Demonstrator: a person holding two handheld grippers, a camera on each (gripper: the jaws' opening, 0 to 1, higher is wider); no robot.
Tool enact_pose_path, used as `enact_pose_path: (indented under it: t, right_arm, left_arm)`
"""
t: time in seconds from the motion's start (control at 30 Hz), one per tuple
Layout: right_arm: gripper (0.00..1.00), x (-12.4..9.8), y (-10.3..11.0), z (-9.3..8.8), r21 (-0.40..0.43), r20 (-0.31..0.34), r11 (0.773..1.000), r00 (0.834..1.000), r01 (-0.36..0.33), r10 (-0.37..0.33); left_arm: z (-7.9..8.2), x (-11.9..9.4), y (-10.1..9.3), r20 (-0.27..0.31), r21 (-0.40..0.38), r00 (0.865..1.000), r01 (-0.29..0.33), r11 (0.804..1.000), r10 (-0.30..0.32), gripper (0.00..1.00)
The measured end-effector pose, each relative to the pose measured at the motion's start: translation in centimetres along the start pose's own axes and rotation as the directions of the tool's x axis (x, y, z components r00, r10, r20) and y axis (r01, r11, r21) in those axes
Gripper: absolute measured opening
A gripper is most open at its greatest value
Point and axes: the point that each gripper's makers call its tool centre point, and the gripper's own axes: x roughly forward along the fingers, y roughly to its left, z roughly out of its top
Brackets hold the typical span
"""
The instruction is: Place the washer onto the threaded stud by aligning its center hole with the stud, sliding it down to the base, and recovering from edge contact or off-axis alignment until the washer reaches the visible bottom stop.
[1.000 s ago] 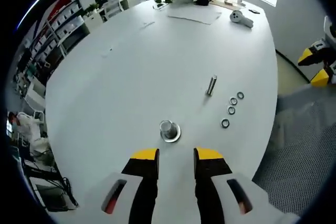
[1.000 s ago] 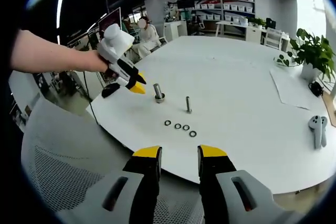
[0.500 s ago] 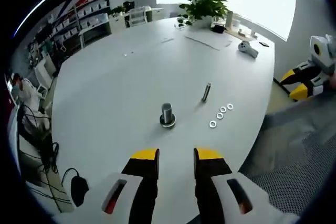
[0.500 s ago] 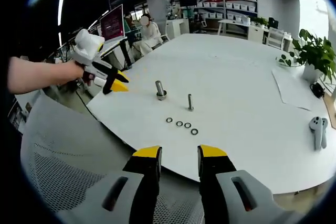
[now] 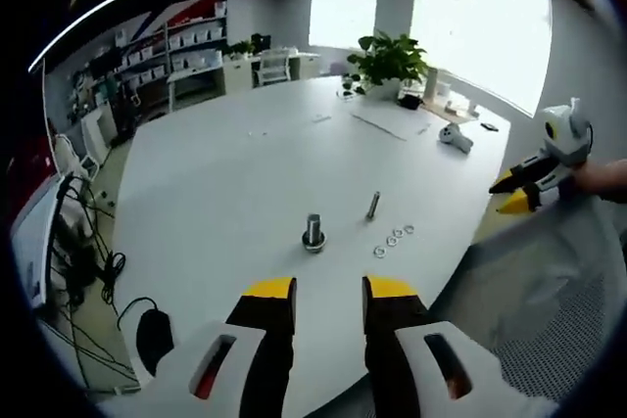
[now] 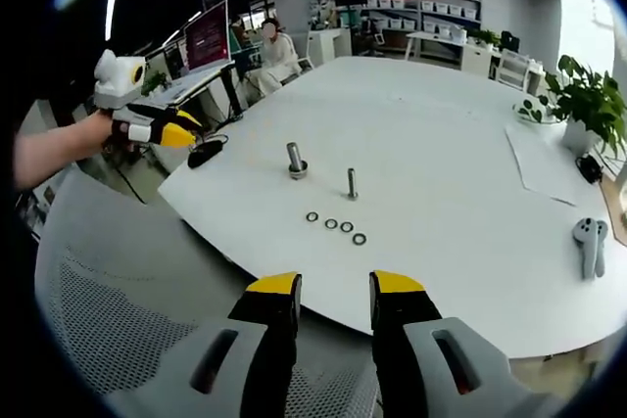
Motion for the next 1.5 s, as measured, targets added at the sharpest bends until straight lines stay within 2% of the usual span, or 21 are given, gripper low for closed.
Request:
enact_pose_path:
  t: [0.27, 0.47, 0.57, 0.67, 0.73, 0.83, 0.93, 1.07, 1.2, 1.43, 1.5]
  right_arm:
    - [0.30, 0.1, -0.2, -0.5, -0.020, -0.037, 1.000, 0.999, 0.008, -0.008]
    - [0.30, -0.1, -0.2, -0.5, -0.001, -0.039, 1.000, 0.999, 0.017, -0.017]
    - [0.30, 0.2, -0.5, -0.8, -0.001, -0.048, 1.000, 0.999, 0.023, -0.023]
    - [0.30, 0.2, -0.6, -0.9, 0.001, -0.051, 1.000, 0.998, 0.030, -0.030]
    - [0.30, 0.3, -0.7, -0.9, 0.002, -0.048, 0.999, 0.998, 0.034, -0.034]
    - [0.30, -0.2, -0.4, -0.5, 0.012, -0.044, 0.999, 0.998, 0.041, -0.040]
    - [0.30, 0.2, -0.8, -0.6, 0.024, -0.031, 0.999, 0.998, 0.048, -0.047]
    - [0.30, 0.2, -0.8, -0.8, 0.022, -0.041, 0.999, 0.998, 0.050, -0.049]
    - [0.30, -0.1, -0.6, -0.8, 0.012, -0.051, 0.999, 0.997, 0.052, -0.051]
    - [0.30, 0.1, -1.0, -1.1, 0.016, -0.048, 0.999, 0.998, 0.052, -0.052]
    - [0.30, 0.0, -0.6, -1.1, -0.001, -0.054, 0.999, 0.998, 0.044, -0.044]
  left_arm:
    - [-0.2, -2.0, -1.5, 0.040, -0.063, 0.999, 0.032, 0.998, -0.029, 0.26]
    - [-1.2, -2.9, -2.7, 0.034, -0.063, 0.998, 0.051, 0.997, -0.049, 0.26]
    - [-1.5, -3.6, -3.5, 0.014, -0.037, 0.998, 0.064, 0.997, -0.063, 0.27]
    - [-1.5, -4.2, -3.1, 0.032, -0.031, 0.997, 0.068, 0.997, -0.067, 0.29]
    - [-1.5, -4.3, -3.2, 0.043, -0.051, 0.996, 0.082, 0.995, -0.080, 0.29]
    - [-1.4, -4.7, -3.7, 0.064, -0.034, 0.995, 0.075, 0.997, -0.073, 0.28]
    - [-1.7, -4.8, -3.6, 0.074, -0.037, 0.995, 0.063, 0.997, -0.060, 0.28]
    - [-1.7, -4.9, -4.5, 0.070, -0.033, 0.995, 0.078, 0.996, -0.075, 0.28]
    - [-1.7, -4.7, -5.3, 0.095, -0.028, 0.992, 0.092, 0.995, -0.089, 0.28]
    - [-1.8, -4.4, -5.1, 0.103, 0.002, 0.992, 0.078, 0.997, -0.078, 0.27]
    - [-1.8, -4.4, -5.1, 0.101, -0.012, 0.992, 0.081, 0.997, -0.080, 0.27]
